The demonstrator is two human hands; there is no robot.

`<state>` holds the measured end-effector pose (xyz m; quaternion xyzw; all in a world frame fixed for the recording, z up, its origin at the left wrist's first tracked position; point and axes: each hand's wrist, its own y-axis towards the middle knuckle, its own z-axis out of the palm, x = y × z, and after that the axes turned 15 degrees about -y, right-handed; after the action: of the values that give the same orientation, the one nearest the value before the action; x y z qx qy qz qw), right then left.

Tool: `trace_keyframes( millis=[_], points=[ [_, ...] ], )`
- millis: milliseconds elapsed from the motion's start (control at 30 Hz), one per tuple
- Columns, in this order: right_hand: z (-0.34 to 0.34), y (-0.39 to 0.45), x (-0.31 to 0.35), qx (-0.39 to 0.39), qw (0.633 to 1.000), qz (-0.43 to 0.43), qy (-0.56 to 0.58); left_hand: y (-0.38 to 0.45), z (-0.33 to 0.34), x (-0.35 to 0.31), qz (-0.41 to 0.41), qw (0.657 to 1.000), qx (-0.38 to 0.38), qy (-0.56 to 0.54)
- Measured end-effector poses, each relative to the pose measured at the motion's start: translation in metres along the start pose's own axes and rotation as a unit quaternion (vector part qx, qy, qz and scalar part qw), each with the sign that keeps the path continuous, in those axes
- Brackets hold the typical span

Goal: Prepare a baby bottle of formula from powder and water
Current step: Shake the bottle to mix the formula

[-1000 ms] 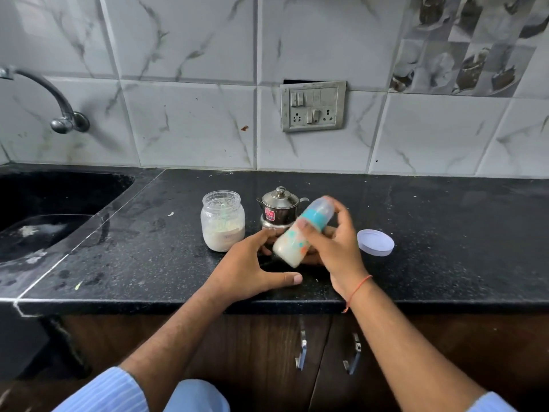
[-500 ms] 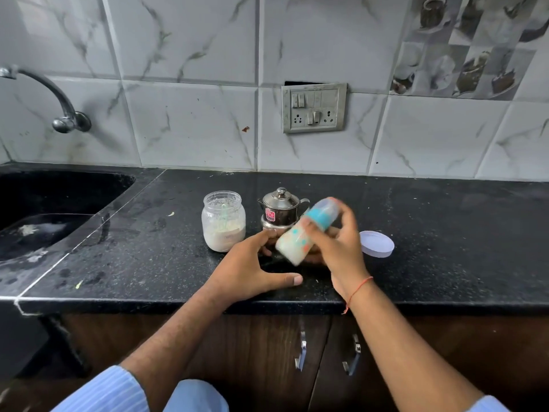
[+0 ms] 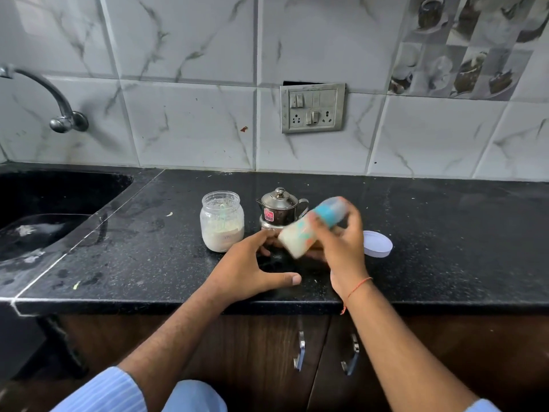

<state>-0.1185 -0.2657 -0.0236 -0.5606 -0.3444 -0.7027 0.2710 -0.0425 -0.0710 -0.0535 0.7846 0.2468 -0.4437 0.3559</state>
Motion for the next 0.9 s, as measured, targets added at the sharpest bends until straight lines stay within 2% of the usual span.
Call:
trace_keyframes(
  millis=[67,167,200,267,300,333,400,433,533,567,633,667,767,800,900],
  points=[
    [-0.0033,0.0027,0.002,-0.059,0.995,0.015,0.076,-0.0008,0.0001,-0.0004,-0.003,1.0,-0.002,-0.001],
    [-0.0016,-0.0008,0.001,0.045,0.998,-0.008,-0.034,-0.0024,0.0002,-0.0019,0.0,1.0,-0.007,-0.003],
    [-0.0011,-0.0007,-0.0013,0.036,0.999,-0.011,-0.038,-0.0022,0.0,-0.0035,-0.003,1.0,-0.017,-0.012],
    [-0.0039,0.0016,0.0017,-0.045,0.998,0.0,0.04,-0.0013,0.0008,-0.0058,-0.016,0.997,-0.049,-0.05],
    [-0.0058,0.0028,0.002,-0.059,0.996,0.01,0.069,-0.0012,0.0017,-0.0066,-0.02,0.996,-0.061,-0.068],
    [-0.0054,0.0024,0.0037,-0.038,0.998,0.012,0.05,-0.0012,0.0022,-0.007,-0.022,0.994,-0.071,-0.078],
    [-0.0018,-0.0011,0.0005,0.056,0.998,-0.008,-0.037,-0.001,0.0022,-0.0079,-0.024,0.994,-0.072,-0.077],
    [0.0002,-0.0016,-0.0007,0.056,0.997,-0.01,-0.047,-0.0005,0.0016,-0.0081,-0.025,0.995,-0.065,-0.074],
    [-0.0041,0.0033,0.0023,-0.063,0.995,0.013,0.073,-0.0003,0.0017,-0.006,-0.019,0.996,-0.05,-0.069],
    [-0.0044,0.0029,0.0052,-0.053,0.996,0.021,0.067,-0.0011,0.0021,-0.0059,-0.015,0.997,-0.047,-0.067],
    [-0.0023,-0.0009,0.004,0.049,0.998,0.008,-0.033,-0.0026,0.0024,-0.0057,-0.014,0.998,-0.035,-0.055],
    [-0.0011,-0.0013,0.0012,0.067,0.996,0.003,-0.055,-0.0029,0.0019,-0.0056,-0.014,0.998,-0.028,-0.045],
    [-0.0049,0.0025,0.0025,-0.048,0.997,0.018,0.057,-0.0022,0.0008,-0.0048,-0.016,0.999,-0.026,-0.031],
    [-0.0061,0.0033,0.004,-0.05,0.996,0.025,0.07,-0.0029,0.0013,-0.0046,-0.014,0.999,-0.028,-0.032],
    [-0.0021,0.0001,0.0017,0.059,0.998,0.007,-0.036,-0.0039,0.0021,-0.0066,-0.01,0.999,-0.031,-0.034]
  ],
)
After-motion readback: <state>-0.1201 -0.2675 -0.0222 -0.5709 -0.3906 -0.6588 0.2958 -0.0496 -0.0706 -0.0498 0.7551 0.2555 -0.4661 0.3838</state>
